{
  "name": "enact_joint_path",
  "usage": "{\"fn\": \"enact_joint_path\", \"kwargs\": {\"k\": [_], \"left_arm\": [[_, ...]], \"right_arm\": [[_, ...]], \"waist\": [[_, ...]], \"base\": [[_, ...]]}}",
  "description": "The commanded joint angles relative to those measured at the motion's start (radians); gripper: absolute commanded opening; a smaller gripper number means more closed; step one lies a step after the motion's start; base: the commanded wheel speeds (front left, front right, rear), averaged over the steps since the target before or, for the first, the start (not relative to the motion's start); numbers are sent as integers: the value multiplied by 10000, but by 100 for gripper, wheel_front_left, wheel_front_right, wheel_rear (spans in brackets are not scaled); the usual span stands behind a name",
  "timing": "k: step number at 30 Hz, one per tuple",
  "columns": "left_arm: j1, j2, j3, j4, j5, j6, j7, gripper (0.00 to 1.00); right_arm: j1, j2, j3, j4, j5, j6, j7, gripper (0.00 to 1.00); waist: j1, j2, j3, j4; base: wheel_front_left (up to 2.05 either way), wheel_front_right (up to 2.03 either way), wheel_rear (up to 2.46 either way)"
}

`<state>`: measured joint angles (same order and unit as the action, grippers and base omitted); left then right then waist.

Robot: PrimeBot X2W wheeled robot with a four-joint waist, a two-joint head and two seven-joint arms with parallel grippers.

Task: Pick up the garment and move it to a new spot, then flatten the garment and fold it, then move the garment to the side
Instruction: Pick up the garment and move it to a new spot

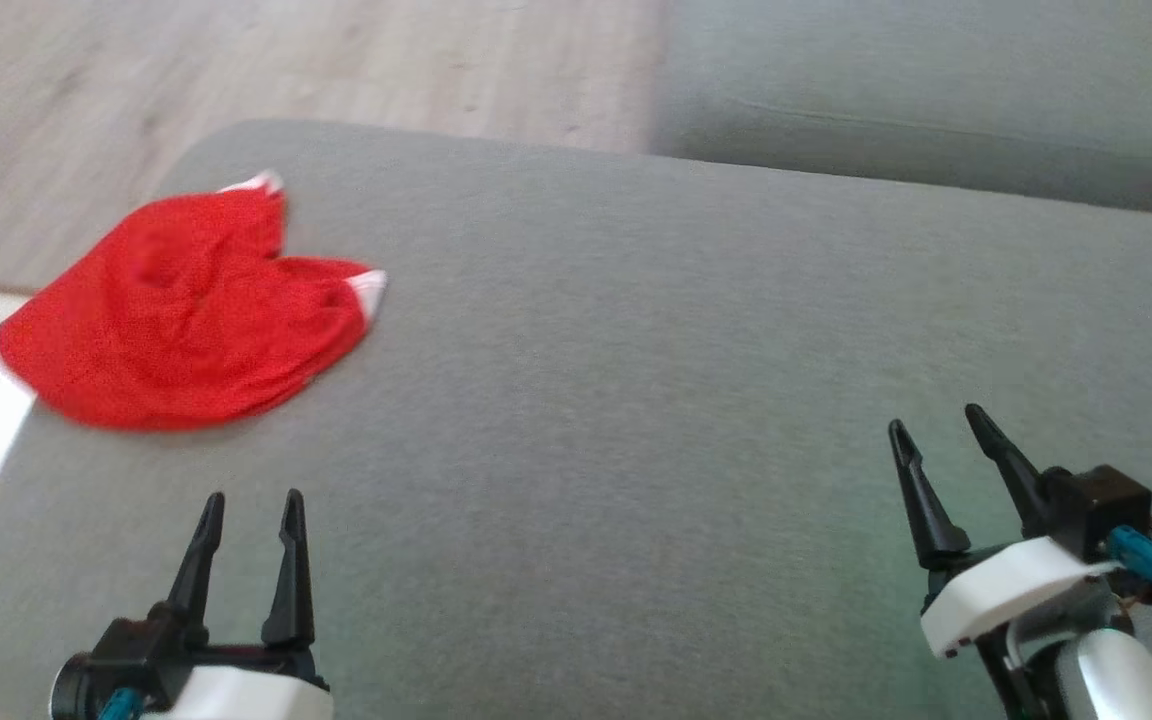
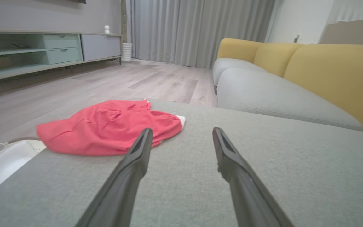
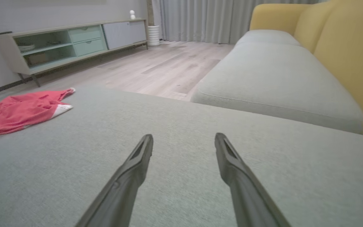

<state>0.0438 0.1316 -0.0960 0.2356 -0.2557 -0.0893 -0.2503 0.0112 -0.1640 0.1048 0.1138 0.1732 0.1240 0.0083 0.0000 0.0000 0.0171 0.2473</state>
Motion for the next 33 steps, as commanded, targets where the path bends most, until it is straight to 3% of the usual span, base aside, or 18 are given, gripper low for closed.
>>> {"fn": "enact_joint_path", "kwargs": {"k": [1,8,16,21,26,33], "left_arm": [[-448,154,291,-251,-66,-6,-37,100],[-394,233,301,-274,-194,28,-34,100],[-398,287,338,-309,-282,97,-46,100],[-853,147,430,-685,-921,-68,51,100],[-2358,688,708,-1352,-1293,-103,1028,100],[-4755,2015,1963,-846,-2157,465,3512,100]], "right_arm": [[-447,-20,233,-293,11,67,-135,100],[-557,10,383,-116,32,67,-194,100],[-652,-59,471,-70,49,67,-216,100],[-706,-120,511,-228,-35,67,-189,100],[-873,-184,478,-648,-140,67,-73,100],[-1453,-411,648,-1401,-270,67,215,100]], "waist": [[0,0,80,686],[0,0,99,1494],[0,0,232,1432],[0,0,453,1247],[0,0,1014,1012],[0,0,2454,180]], "base": [[0,0,0],[0,0,0],[0,0,0],[0,0,0],[0,0,0],[0,0,0]]}}
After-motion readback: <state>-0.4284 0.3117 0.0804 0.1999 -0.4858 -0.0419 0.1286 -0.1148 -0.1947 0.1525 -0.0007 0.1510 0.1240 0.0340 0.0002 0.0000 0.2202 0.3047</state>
